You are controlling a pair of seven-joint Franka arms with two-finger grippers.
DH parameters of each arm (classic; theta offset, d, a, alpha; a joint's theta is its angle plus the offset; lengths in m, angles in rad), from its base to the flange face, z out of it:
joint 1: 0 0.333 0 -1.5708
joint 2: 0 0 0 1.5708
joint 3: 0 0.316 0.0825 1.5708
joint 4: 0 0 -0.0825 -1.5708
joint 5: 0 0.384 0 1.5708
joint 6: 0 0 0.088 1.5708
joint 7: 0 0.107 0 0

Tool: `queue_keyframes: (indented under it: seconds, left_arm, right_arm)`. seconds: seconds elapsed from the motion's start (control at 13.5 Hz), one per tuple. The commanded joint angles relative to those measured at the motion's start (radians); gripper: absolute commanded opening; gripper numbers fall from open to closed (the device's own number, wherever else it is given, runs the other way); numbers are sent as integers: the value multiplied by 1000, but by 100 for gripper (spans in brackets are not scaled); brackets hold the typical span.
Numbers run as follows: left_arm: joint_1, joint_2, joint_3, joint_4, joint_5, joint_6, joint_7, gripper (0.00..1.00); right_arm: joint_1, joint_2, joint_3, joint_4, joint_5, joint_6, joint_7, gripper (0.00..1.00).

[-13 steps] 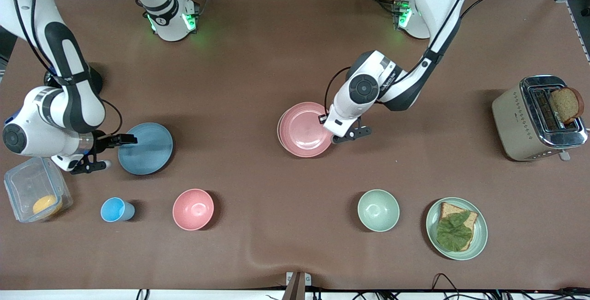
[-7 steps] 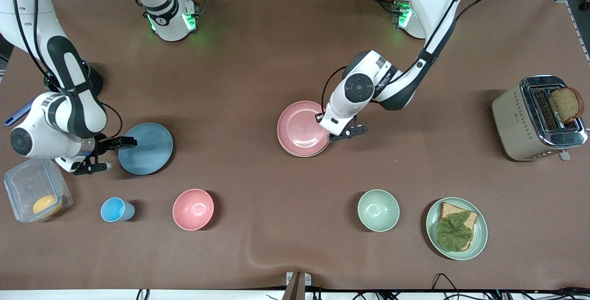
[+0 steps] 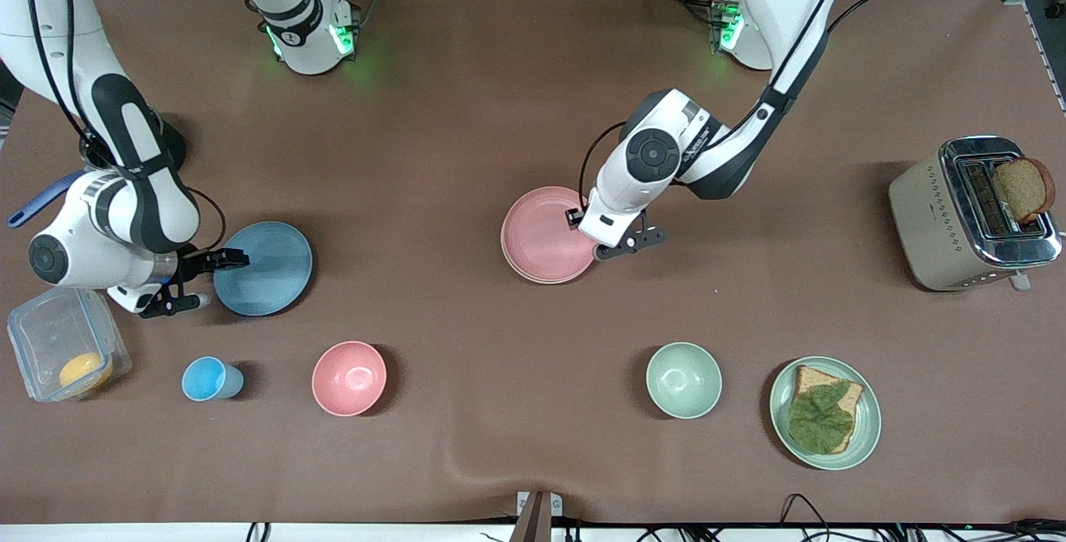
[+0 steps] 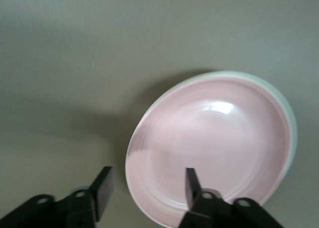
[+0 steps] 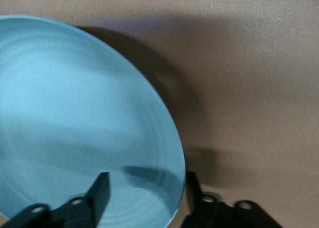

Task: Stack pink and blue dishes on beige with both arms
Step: 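Lower the pink plate onto the beige plate while the right gripper grasps the blue plate, then open and withdraw the left gripper while the right gripper lifts the blue plate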

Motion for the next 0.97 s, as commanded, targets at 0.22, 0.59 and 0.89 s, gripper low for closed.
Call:
queue_keyframes:
  seconds: [0.22,0.59,0.89]
  left_arm:
    - [148,-300,21,25,97,-234,63,100]
    - [285,-355,21,273,130,-619,396,100]
    - [351,-369,20,373,122,-744,456,100]
  right_arm:
    - [-16,5,9,7,16,-2,-25,18]
    - [-18,-8,11,24,17,-35,-82,2]
    - [-21,-11,14,90,19,-164,-83,0]
